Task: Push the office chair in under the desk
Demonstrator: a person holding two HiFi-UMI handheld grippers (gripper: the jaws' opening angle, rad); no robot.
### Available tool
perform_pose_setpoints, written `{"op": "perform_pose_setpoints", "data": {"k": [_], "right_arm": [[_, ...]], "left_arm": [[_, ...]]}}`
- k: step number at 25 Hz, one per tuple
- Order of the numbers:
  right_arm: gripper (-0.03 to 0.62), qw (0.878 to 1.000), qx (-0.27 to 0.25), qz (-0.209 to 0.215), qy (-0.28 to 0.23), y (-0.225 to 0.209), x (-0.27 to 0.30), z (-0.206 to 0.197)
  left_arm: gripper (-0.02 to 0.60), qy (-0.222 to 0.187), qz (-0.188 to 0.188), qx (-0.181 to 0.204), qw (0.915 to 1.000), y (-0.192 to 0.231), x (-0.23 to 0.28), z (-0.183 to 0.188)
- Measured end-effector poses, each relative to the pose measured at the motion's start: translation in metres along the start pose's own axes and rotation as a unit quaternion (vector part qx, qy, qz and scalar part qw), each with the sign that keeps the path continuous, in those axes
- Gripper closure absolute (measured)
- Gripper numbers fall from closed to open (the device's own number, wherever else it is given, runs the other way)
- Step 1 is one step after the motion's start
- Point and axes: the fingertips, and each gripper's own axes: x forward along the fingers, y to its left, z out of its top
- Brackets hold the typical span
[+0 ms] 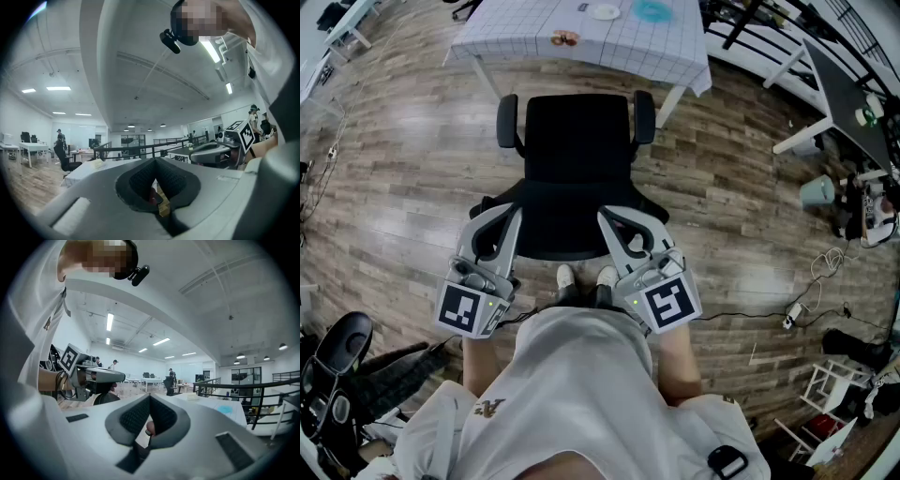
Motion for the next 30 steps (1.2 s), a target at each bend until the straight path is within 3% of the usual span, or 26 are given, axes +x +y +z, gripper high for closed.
{"op": "perform_pose_setpoints", "data": {"k": [15,26,27,28,30], "right_arm": [[0.591,1.0,-0.01,-0.009,-0.005,0.002,0.0,0.003],[0.586,1.0,-0.013,0.023,0.001,0.01,-0.003,0.002],[0.55,0.999,-0.014,0.029,0.003,0.012,-0.003,0.001],[0.531,0.999,-0.017,0.034,0.005,0.014,-0.003,0.001],[0.531,0.999,-0.018,0.038,0.006,0.016,-0.004,0.001]], "left_arm": [[0.578,-0.009,-0.013,0.001,0.9999,-0.001,-0.002,0.003],[0.578,-0.02,-0.045,0.02,0.9986,-0.009,-0.004,0.005],[0.573,-0.018,-0.049,0.024,0.9983,-0.009,-0.005,0.005],[0.526,-0.015,-0.053,0.027,0.9981,-0.01,-0.006,0.004],[0.494,-0.009,-0.058,0.034,0.9977,-0.01,-0.008,0.001]]}}
